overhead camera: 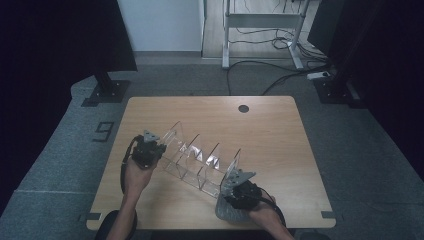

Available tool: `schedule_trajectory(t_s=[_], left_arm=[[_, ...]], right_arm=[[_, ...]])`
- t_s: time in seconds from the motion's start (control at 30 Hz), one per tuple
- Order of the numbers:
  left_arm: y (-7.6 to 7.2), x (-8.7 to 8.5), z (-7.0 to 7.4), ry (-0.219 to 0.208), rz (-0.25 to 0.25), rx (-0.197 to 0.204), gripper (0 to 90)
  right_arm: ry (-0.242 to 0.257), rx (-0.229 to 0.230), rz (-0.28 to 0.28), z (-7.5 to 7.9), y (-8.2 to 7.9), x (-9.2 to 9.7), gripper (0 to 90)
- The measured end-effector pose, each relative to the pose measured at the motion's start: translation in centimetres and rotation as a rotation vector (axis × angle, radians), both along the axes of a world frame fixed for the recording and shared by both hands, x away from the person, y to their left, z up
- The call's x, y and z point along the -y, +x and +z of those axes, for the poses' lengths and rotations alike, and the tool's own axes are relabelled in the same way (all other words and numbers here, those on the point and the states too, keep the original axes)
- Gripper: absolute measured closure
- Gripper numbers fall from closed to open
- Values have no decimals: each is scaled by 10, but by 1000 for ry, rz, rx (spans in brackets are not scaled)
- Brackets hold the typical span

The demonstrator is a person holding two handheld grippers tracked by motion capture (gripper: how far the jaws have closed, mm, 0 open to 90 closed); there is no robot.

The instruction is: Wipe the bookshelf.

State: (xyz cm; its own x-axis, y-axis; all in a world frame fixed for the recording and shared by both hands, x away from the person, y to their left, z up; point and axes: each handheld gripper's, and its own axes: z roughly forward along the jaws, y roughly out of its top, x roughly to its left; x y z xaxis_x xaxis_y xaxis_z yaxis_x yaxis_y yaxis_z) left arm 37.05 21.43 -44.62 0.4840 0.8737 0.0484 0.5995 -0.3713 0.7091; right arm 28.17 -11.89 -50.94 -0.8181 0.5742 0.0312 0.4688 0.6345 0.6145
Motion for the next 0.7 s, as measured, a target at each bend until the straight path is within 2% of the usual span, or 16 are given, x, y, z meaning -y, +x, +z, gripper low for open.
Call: schedule_trajectory(t_s=[0.2,0.37,0.7], left_arm=[[0,-1,0,-2,-14,-2,849],[1,-2,0,-2,-24,-2,848],[1,-3,0,1,-35,0,839]], right_arm=[[6,1,-3,3,1,7,662],[9,33,-10,10,-1,20,668],[48,87,-71,34,4,51,670]])
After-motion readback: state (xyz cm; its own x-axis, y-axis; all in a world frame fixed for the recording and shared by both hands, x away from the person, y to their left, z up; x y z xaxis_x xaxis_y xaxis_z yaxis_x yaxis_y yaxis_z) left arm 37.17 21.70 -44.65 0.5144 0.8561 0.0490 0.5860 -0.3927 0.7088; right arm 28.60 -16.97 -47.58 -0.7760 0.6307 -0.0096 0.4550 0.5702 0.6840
